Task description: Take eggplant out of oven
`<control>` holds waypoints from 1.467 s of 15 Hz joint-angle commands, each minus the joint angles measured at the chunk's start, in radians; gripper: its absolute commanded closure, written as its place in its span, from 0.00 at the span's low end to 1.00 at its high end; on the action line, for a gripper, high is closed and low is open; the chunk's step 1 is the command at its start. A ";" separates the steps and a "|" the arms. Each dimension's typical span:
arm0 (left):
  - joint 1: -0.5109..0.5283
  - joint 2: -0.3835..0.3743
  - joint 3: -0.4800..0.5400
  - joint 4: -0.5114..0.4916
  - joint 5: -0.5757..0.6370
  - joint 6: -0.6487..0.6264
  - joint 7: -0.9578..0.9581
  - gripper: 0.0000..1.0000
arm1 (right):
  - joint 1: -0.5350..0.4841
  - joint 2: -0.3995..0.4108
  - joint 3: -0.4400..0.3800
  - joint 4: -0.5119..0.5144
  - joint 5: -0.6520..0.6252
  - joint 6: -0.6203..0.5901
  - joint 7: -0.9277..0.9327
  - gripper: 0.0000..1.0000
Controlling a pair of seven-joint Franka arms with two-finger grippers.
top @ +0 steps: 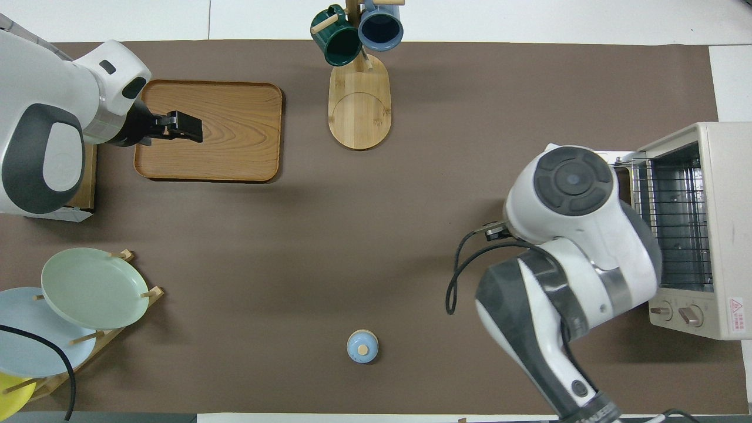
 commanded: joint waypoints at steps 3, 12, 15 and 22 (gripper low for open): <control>0.009 0.011 0.011 0.055 -0.060 -0.024 0.005 0.00 | 0.187 0.054 0.001 0.113 -0.006 -0.034 0.221 1.00; 0.011 0.031 0.014 0.129 -0.064 -0.113 0.005 0.00 | 0.364 0.391 0.007 0.460 0.034 -0.022 0.450 1.00; 0.009 0.030 0.014 0.129 -0.078 -0.115 0.004 0.00 | 0.364 0.457 0.022 0.456 0.056 0.119 0.456 1.00; 0.009 0.030 0.014 0.129 -0.086 -0.116 0.001 0.00 | 0.393 0.500 0.026 0.448 0.145 0.253 0.471 1.00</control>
